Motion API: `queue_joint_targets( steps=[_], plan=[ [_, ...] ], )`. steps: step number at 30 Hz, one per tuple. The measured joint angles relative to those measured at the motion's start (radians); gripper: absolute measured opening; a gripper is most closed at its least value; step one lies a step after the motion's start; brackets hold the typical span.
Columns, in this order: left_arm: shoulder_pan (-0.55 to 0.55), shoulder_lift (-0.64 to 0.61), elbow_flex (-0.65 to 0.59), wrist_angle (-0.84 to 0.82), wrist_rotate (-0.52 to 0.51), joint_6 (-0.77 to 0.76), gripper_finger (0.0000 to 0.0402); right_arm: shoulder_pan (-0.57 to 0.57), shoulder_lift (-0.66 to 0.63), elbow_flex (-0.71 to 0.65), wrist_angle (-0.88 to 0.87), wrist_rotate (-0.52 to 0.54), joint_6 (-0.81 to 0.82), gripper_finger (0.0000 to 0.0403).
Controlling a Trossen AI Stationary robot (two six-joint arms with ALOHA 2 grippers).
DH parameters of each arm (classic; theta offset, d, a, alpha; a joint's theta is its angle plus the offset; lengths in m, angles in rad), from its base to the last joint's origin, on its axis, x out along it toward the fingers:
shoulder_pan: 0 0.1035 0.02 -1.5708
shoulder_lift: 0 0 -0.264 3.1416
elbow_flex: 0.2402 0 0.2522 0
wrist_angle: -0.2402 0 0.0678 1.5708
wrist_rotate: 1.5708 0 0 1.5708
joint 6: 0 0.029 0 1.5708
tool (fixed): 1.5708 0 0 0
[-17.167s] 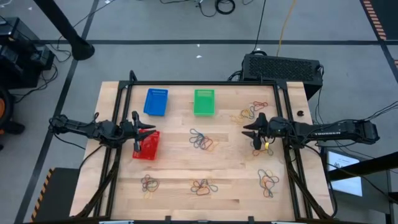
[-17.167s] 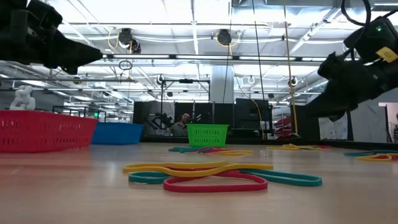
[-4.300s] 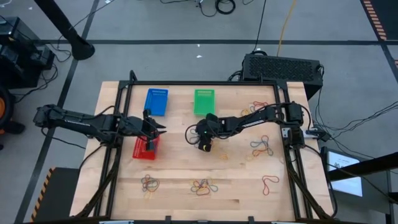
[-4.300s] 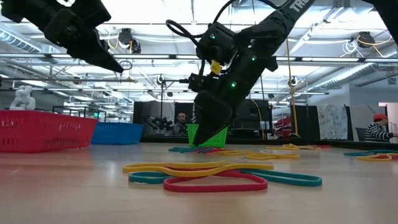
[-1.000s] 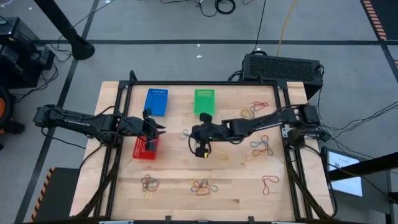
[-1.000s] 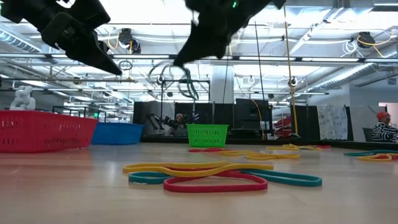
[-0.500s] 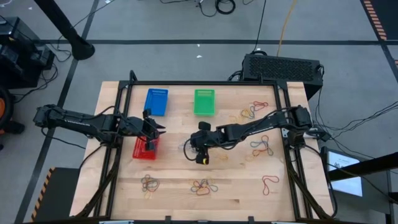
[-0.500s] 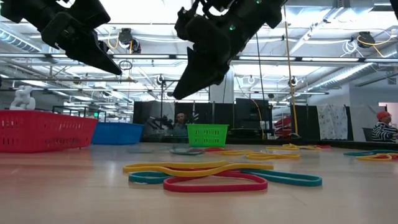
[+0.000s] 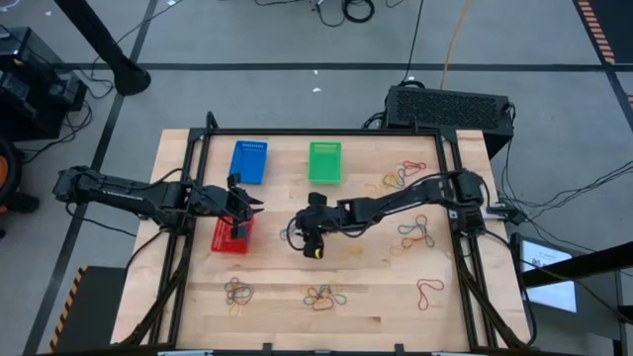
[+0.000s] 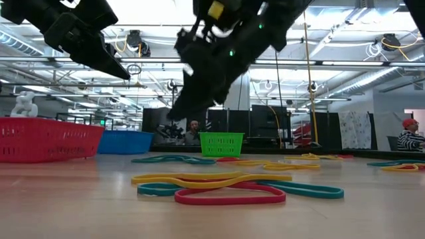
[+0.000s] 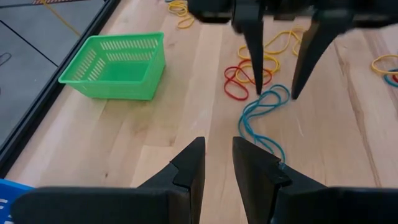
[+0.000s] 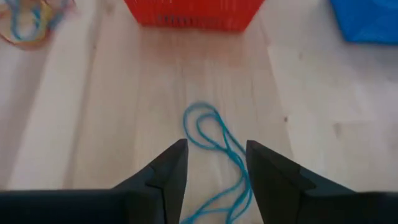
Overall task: Sort rubber bands into baskets
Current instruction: Put the blue rubber band into the red basket
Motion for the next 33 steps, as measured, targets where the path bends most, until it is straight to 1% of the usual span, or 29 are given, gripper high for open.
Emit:
queue_joint_targets(
  steps=[9, 12, 16, 22, 25, 27, 30, 31, 33],
  plan=[
    [0.000, 0.000, 0.000, -0.001, 0.000, 0.000, 0.0090, -0.064, 0.114, 0.000, 0.014, -0.006, -0.001, 0.0155],
    [0.000, 0.000, 0.000, -0.002, 0.000, 0.000, 0.0090, -0.088, 0.141, 0.003, 0.023, -0.049, 0.002, 0.0155],
    [0.000, 0.000, 0.000, -0.001, 0.000, 0.000, 0.0090, -0.108, 0.144, 0.003, 0.022, -0.077, 0.017, 0.0155],
    [0.000, 0.000, 0.000, -0.002, 0.000, 0.001, 0.0090, -0.118, 0.120, -0.001, 0.005, -0.151, 0.017, 0.0149],
    [0.000, 0.000, 0.000, -0.003, 0.000, 0.001, 0.0090, -0.118, 0.110, -0.001, -0.007, -0.163, 0.017, 0.0121],
    [0.000, 0.000, 0.000, -0.003, 0.000, 0.001, 0.0090, -0.118, 0.105, -0.001, -0.003, -0.162, 0.009, 0.0088],
    [0.000, 0.000, 0.000, -0.002, 0.000, 0.001, 0.0090, -0.119, 0.086, -0.002, 0.003, -0.154, -0.011, 0.0025],
    [0.000, 0.000, 0.000, -0.002, 0.000, 0.001, 0.0090, -0.120, 0.076, -0.001, 0.008, -0.154, -0.021, 0.0013],
    [0.000, 0.000, 0.000, -0.002, 0.000, 0.001, 0.0090, -0.120, 0.051, -0.001, 0.003, -0.154, -0.025, 0.0009]
  ],
)
